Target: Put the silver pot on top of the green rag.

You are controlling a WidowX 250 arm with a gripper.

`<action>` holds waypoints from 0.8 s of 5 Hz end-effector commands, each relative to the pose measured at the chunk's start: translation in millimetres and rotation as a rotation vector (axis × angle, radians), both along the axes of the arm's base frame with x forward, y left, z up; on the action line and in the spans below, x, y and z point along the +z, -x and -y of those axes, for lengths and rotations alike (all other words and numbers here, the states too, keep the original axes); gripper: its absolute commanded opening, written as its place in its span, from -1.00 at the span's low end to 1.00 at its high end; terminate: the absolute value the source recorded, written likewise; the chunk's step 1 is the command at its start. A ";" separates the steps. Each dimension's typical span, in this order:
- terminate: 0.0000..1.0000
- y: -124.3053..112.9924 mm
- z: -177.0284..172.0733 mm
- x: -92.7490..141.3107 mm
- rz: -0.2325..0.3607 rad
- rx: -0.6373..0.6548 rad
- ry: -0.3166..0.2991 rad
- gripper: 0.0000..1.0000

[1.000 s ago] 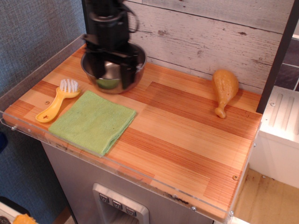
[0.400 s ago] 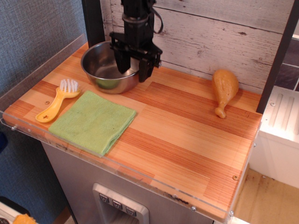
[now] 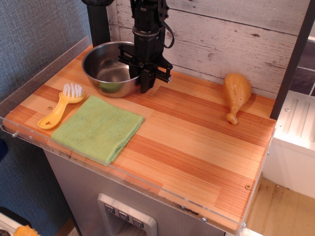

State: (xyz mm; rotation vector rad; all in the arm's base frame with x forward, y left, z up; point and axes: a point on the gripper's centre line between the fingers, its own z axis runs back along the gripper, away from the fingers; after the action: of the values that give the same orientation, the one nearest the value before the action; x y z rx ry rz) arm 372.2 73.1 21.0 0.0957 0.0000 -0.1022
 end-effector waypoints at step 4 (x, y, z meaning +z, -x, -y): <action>-1.00 67.6 -21.0 70.9 0.201 -0.101 -0.008 -1.00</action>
State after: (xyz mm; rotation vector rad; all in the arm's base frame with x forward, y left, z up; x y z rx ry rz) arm 296.7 91.3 71.8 0.0894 -0.1385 -0.1908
